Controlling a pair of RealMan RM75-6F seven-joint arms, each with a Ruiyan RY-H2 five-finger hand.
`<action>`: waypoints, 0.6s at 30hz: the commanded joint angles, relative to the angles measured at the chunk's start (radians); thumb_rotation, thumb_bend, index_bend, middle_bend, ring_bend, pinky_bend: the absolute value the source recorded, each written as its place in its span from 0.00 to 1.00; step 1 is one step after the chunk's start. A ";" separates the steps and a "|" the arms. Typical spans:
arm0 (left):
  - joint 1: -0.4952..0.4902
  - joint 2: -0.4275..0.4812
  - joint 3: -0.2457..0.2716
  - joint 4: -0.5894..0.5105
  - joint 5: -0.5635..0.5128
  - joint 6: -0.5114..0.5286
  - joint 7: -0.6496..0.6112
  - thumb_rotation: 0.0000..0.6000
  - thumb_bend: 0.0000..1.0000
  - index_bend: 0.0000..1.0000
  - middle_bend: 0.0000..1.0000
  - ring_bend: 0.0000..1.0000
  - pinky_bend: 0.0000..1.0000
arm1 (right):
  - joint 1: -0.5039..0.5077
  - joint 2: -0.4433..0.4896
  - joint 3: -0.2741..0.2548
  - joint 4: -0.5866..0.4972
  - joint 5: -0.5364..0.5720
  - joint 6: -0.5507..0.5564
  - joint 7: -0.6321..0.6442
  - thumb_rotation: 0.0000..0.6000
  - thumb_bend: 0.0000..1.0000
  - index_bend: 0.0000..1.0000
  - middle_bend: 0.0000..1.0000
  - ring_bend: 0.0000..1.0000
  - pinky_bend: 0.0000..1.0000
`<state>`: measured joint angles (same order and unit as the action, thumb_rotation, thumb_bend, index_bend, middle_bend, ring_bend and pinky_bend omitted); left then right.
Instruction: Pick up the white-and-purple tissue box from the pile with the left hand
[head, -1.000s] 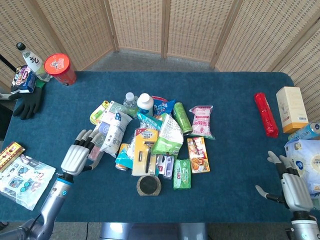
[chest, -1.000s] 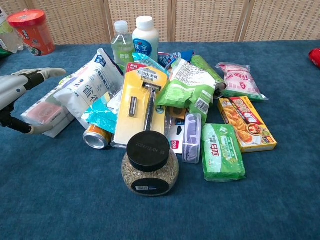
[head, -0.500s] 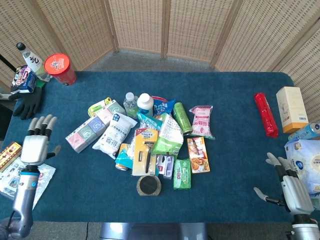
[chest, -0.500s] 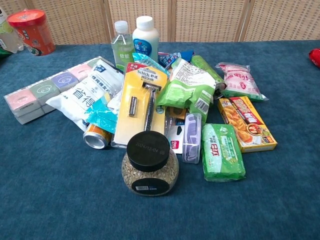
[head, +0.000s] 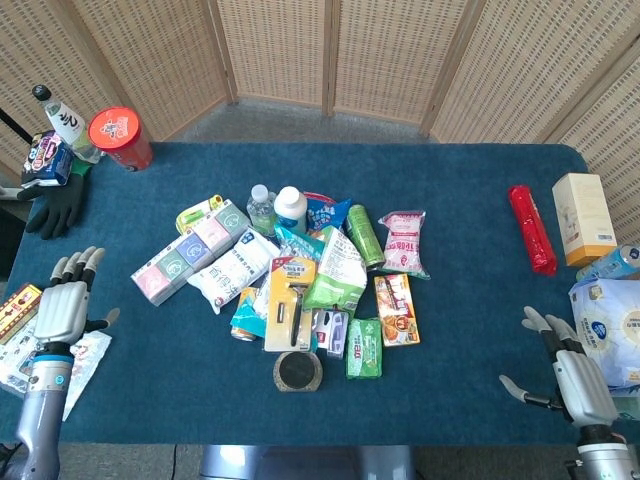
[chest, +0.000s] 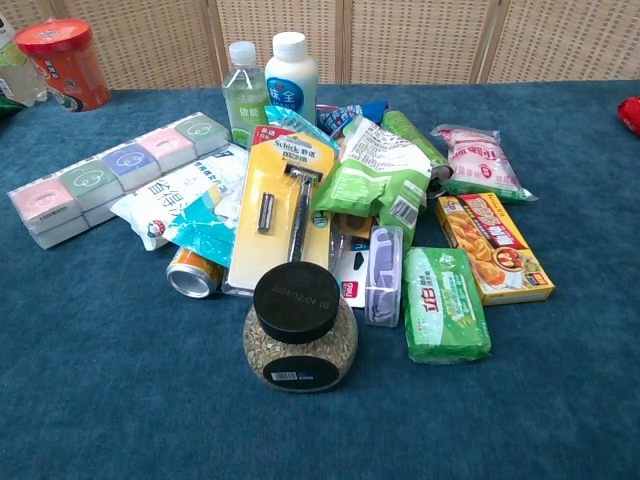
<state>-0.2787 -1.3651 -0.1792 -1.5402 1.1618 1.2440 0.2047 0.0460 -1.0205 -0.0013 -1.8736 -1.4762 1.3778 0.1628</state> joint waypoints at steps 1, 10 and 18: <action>-0.024 -0.004 -0.015 -0.030 -0.040 -0.035 0.022 1.00 0.29 0.00 0.00 0.00 0.00 | 0.000 -0.004 -0.002 0.007 0.004 -0.005 0.008 0.79 0.24 0.00 0.22 0.00 0.00; -0.088 -0.080 -0.057 0.001 -0.134 -0.093 0.039 1.00 0.29 0.00 0.00 0.00 0.00 | -0.006 0.000 -0.007 0.016 0.005 -0.004 0.037 0.75 0.24 0.00 0.22 0.00 0.00; -0.145 -0.146 -0.081 0.076 -0.211 -0.177 0.011 1.00 0.29 0.00 0.00 0.00 0.00 | -0.007 0.004 -0.015 0.016 0.003 -0.015 0.072 0.68 0.25 0.00 0.22 0.00 0.00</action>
<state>-0.4134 -1.5006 -0.2551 -1.4762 0.9614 1.0788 0.2218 0.0398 -1.0162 -0.0142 -1.8572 -1.4729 1.3636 0.2306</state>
